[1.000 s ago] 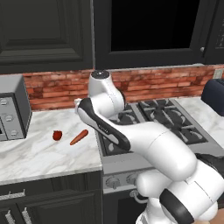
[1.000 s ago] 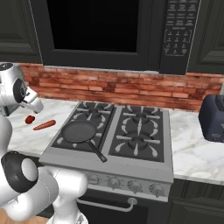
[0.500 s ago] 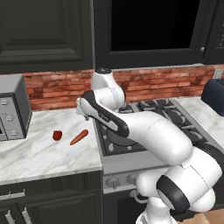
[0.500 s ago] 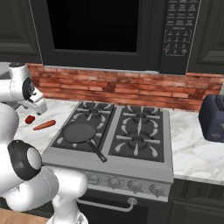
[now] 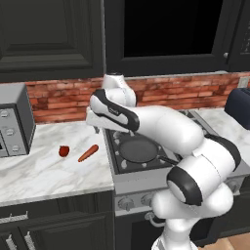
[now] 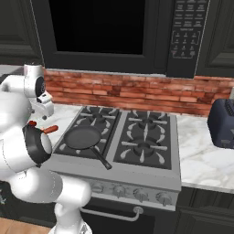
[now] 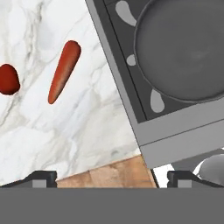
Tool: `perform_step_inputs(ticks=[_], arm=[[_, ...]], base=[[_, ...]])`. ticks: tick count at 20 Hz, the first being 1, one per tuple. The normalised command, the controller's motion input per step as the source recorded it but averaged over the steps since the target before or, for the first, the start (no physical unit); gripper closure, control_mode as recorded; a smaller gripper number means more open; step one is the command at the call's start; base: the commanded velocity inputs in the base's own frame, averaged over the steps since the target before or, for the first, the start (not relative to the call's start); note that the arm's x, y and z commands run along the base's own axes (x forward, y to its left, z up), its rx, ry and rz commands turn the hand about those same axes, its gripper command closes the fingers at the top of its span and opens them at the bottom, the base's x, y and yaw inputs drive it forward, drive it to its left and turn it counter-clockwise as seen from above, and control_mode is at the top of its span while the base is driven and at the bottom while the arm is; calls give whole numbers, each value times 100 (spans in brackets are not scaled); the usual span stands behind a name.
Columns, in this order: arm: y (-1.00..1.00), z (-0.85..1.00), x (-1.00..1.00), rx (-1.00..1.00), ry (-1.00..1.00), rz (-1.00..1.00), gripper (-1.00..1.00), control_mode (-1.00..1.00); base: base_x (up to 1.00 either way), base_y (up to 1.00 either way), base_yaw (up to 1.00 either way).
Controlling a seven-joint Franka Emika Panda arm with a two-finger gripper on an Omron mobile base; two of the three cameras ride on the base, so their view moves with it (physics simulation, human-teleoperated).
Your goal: Put the bell pepper and carrot in the pan. Then turn on the front left burner and set the heat to medium.
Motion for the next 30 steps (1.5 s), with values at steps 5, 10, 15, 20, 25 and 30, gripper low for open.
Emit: perform_step_inputs(ticks=[5,10,15,20,25,30], arm=[[0,-73,32,0,0,-16,-100,-100],[0,-67,33,0,0,-16,-100,-100],[15,-20,48,0,0,-14,-100,-100],[30,0,28,0,-1,-7,-100,-100],[21,0,32,-4,-1,-4,-100,-100],[5,-5,23,-3,0,-1,-100,-100]], base=[[0,0,0],[0,0,0],[0,0,0],[0,0,0],[0,0,0],[0,0,0]])
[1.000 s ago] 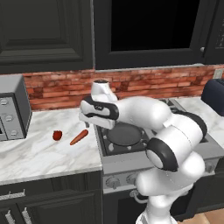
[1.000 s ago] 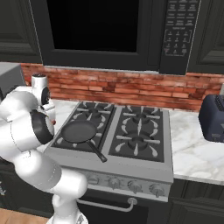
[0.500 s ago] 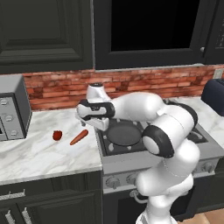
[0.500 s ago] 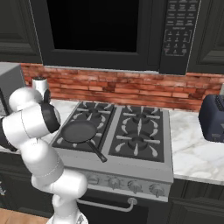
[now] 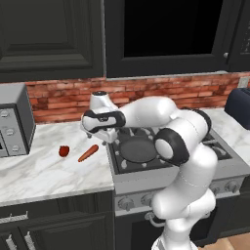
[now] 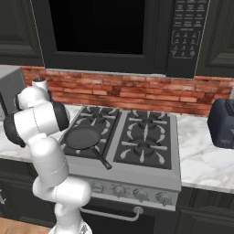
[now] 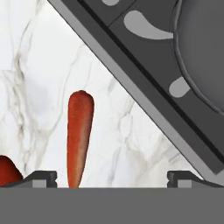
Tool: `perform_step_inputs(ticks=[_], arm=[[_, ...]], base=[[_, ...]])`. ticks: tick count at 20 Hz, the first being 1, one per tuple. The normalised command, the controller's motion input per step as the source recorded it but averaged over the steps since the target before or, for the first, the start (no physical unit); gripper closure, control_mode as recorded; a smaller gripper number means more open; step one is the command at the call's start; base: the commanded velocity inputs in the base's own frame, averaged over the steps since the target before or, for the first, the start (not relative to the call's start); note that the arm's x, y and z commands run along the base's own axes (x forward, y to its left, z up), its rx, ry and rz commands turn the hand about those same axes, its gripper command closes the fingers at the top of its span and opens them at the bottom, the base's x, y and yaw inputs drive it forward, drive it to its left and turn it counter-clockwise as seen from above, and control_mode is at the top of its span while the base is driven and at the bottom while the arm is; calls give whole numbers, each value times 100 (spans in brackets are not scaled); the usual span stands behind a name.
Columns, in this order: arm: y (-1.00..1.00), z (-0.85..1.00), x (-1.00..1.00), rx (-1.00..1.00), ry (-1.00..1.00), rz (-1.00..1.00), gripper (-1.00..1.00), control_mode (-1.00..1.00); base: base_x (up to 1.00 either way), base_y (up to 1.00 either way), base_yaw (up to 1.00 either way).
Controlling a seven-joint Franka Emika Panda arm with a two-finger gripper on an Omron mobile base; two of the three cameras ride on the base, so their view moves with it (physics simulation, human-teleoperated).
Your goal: Put the bell pepper and carrot in the pan. Then turn on the front left burner and set the heat to medium.
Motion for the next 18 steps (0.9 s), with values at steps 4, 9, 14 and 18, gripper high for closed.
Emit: perform_step_inputs(ticks=[4,9,14,18], arm=[[0,-17,1,0,0,0,-100,-100],[0,-33,0,0,0,0,-100,-100],[0,-44,0,0,0,0,-100,-100],[0,-25,3,0,0,0,-100,-100]], base=[[0,0,0],[0,0,0],[0,0,0],[0,0,0]])
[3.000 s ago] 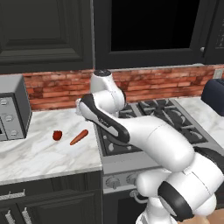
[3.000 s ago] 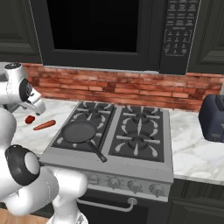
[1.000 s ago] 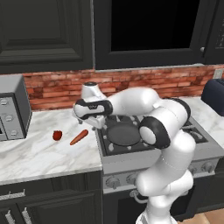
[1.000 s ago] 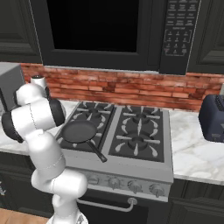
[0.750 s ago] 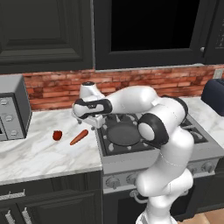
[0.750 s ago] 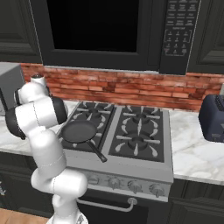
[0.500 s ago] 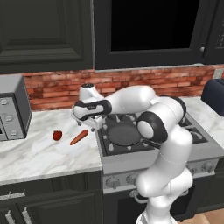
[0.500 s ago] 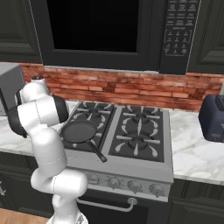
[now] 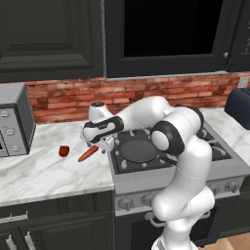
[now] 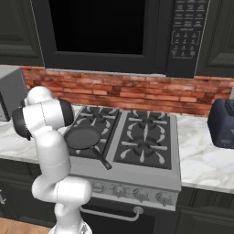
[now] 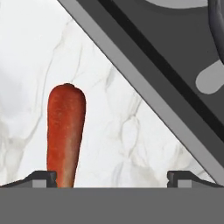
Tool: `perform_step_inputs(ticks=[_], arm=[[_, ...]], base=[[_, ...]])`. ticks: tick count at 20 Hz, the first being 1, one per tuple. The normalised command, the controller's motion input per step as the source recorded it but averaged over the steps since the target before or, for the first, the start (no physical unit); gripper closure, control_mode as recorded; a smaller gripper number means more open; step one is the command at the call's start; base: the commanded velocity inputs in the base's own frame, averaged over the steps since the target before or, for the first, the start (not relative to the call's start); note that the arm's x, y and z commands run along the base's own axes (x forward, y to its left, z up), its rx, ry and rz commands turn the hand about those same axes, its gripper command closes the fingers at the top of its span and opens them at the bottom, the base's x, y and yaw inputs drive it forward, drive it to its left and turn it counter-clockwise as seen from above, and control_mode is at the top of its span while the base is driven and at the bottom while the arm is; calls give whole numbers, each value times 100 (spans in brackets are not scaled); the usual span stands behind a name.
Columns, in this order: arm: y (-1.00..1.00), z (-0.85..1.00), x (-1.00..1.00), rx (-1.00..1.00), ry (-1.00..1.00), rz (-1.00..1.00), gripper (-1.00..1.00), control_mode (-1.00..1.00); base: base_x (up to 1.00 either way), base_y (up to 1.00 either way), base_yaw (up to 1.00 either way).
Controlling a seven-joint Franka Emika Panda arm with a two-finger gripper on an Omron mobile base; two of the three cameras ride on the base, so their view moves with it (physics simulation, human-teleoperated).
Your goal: Put the bell pepper and carrot in the pan. Then turn on the front left burner and set the heat to medium.
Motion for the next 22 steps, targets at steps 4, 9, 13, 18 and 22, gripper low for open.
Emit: perform_step_inputs(ticks=[4,9,13,18,22], arm=[[0,0,31,0,0,0,-100,-100],[2,-6,51,0,0,0,-100,-100],[10,-16,41,0,0,0,-100,-100],[16,-16,11,0,0,0,-100,-100],[9,-11,0,0,0,0,-100,-100]], base=[[0,0,0],[0,0,0],[0,0,0],[0,0,0],[0,0,0]])
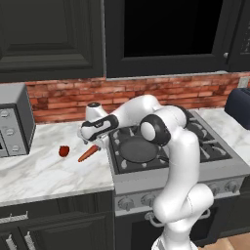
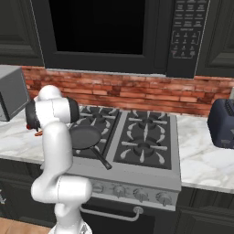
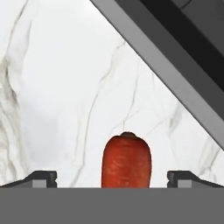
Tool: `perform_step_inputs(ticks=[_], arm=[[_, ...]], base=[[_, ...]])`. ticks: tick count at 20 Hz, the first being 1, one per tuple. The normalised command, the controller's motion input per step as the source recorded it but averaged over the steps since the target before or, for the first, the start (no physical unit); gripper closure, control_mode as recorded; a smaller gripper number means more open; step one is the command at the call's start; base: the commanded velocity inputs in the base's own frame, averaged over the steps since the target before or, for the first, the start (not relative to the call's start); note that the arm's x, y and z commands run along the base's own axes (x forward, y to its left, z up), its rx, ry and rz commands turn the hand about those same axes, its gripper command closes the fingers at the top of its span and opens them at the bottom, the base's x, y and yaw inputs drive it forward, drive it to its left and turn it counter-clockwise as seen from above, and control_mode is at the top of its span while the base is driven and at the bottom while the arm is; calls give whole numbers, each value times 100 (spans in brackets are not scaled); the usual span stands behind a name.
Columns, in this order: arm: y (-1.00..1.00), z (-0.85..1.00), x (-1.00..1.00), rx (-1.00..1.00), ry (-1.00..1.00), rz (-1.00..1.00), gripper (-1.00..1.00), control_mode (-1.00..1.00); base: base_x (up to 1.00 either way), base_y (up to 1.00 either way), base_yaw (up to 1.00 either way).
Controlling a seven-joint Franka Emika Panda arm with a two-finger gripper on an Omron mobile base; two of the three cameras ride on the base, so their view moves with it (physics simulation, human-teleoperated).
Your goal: Put the bell pepper and carrot in the pan. Then turn on the front left burner and set the heat to medium.
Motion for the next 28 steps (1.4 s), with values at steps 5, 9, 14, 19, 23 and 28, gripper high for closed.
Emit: perform_step_inputs(ticks=[5,9,14,19,23,28], arm=[[0,-2,0,0,0,0,-100,-100],[0,-26,0,0,0,0,-100,-100],[0,-41,-7,0,0,0,-100,-100],[0,-11,-3,0,0,0,-100,-100],[0,0,0,0,0,0,-100,-100],[0,0,0,0,0,0,100,-100]], base=[[0,0,0],[0,0,0],[0,0,0],[0,0,0],[0,0,0],[0,0,0]])
